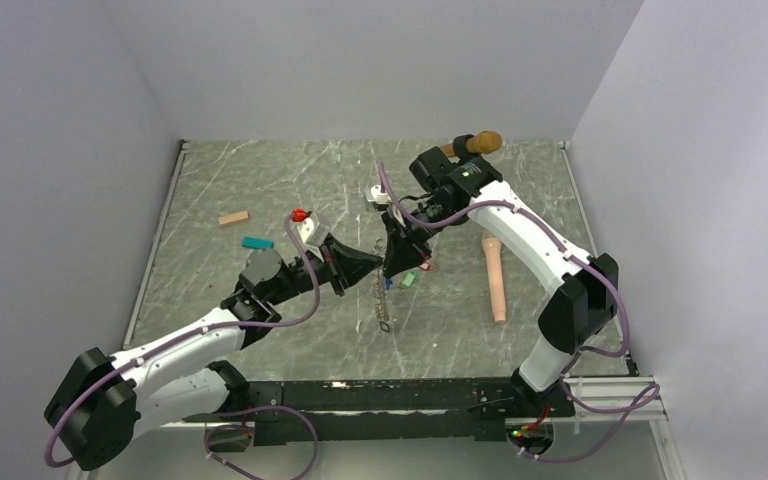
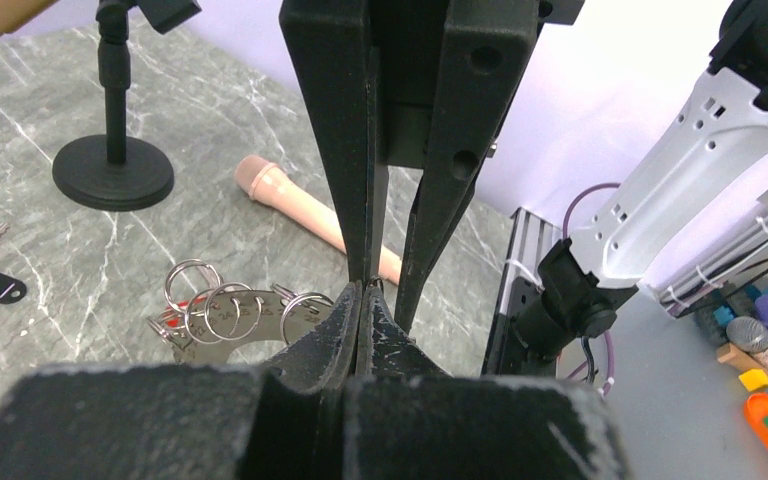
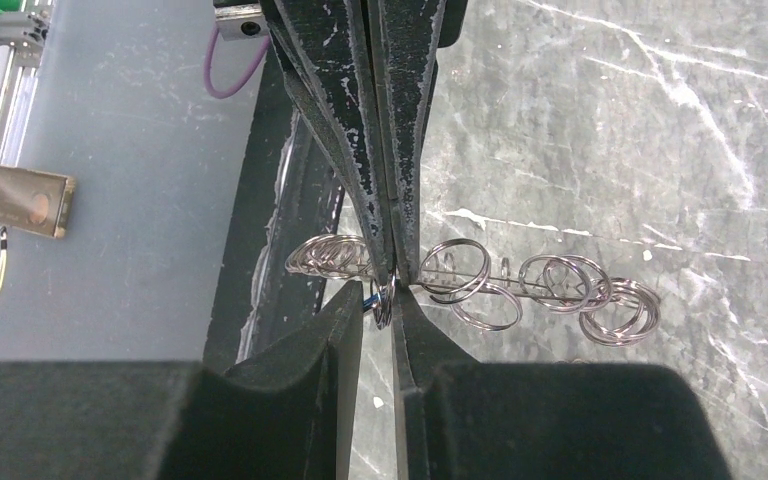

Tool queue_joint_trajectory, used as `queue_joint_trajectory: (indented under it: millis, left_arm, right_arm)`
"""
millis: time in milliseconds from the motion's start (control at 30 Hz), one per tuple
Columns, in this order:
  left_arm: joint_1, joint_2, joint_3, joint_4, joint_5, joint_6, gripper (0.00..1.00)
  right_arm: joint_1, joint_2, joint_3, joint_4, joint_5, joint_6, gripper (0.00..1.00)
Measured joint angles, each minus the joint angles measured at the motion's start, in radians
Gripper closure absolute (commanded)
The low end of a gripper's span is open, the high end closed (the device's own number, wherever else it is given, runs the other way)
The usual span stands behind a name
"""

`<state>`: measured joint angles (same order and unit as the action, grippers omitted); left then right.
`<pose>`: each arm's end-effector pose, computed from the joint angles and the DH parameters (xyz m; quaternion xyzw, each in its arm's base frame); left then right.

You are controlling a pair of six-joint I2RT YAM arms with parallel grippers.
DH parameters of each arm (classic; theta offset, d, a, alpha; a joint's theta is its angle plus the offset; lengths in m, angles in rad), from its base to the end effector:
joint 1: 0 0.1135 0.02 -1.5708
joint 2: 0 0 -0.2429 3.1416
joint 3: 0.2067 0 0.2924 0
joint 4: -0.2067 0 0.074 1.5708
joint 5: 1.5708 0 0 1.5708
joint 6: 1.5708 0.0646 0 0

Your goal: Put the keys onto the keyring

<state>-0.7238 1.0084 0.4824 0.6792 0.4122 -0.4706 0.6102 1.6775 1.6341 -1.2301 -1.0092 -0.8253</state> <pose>0.2074 -0.2179 0.2475 0.2346 0.6124 -0.5280 0.5396 0.2687 0.2546 0.2989 -0.6233 0.6050 0.4614 0.1802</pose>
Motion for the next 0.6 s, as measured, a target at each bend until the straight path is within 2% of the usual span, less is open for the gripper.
queue_joint_trajectory:
  millis: [67,133,167,400,500,533,600]
  left_arm:
    - [0.0,-0.001,-0.014,0.028,-0.01,-0.014,1.0]
    - [-0.001,-0.004,-0.028,0.058,-0.019,-0.024,1.0]
    - [-0.002,-0.006,-0.035,0.072,-0.023,-0.026,1.0]
    - [-0.005,-0.006,-0.054,0.119,-0.027,-0.042,0.99]
    - [0.0,-0.01,-0.052,0.103,-0.006,-0.025,0.71]
    - [0.006,-0.015,-0.049,0.091,0.009,-0.012,0.65]
    - [0.033,-0.035,-0.03,0.03,0.042,0.022,0.6]
  right_arm:
    - [-0.001,-0.007,-0.008,0.012,-0.006,0.005,0.85]
    - [-0.005,-0.012,-0.012,0.024,-0.014,0.008,0.98]
    - [-0.007,-0.014,-0.013,0.03,-0.018,0.01,1.0]
    - [-0.013,-0.018,-0.014,0.037,-0.027,0.018,1.0]
    - [-0.012,-0.018,-0.014,0.033,-0.018,0.017,1.0]
    - [-0.011,-0.018,-0.014,0.027,-0.012,0.014,1.0]
    - [-0.011,-0.018,-0.009,-0.008,0.011,0.002,1.0]
